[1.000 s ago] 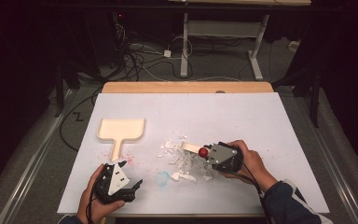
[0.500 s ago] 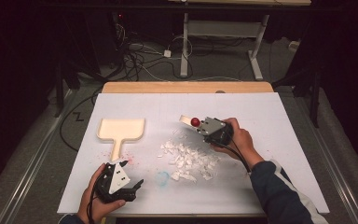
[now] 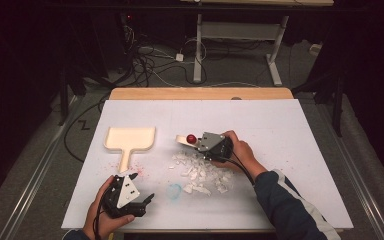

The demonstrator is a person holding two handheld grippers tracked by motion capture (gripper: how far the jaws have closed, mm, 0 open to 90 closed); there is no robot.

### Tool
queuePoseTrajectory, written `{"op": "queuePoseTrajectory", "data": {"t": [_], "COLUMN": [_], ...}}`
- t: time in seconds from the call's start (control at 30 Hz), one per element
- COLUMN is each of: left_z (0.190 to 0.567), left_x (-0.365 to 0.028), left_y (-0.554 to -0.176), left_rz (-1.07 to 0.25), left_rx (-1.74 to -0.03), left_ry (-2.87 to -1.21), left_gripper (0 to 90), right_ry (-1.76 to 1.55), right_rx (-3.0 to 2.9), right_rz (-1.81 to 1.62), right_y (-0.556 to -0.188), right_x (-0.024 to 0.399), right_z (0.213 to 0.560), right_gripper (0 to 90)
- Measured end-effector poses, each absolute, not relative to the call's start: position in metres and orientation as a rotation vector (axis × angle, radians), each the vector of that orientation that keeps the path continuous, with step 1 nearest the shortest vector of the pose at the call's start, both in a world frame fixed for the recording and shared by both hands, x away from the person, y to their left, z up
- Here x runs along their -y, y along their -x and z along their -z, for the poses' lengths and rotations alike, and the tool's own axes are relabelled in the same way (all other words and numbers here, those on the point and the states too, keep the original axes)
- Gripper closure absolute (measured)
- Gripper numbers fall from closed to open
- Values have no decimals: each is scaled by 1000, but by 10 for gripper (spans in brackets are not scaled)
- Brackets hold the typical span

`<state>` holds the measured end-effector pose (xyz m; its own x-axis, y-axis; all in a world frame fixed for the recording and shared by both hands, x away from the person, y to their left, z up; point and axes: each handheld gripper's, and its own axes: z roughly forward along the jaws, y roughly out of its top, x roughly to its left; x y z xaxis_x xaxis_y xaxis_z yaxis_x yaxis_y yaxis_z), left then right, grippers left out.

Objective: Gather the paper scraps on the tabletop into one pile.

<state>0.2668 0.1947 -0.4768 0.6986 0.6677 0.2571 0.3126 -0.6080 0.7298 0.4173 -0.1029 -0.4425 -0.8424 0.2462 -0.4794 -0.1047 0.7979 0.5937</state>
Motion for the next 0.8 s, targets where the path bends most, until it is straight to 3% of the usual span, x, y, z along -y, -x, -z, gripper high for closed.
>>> {"op": "queuePoseTrajectory", "data": {"t": [0.37, 0.8], "left_z": [477, 476], "left_x": [-191, -188], "left_y": [-267, -266], "left_rz": [-688, -699], "left_rx": [-733, -718], "left_ry": [-2248, -2250], "left_gripper": [178, 185], "right_ry": [88, -353], "right_rx": [-2481, -2344], "right_rz": [-973, -946], "right_y": [-374, -363], "right_x": [146, 203], "right_z": [429, 388], "right_gripper": [676, 676]}}
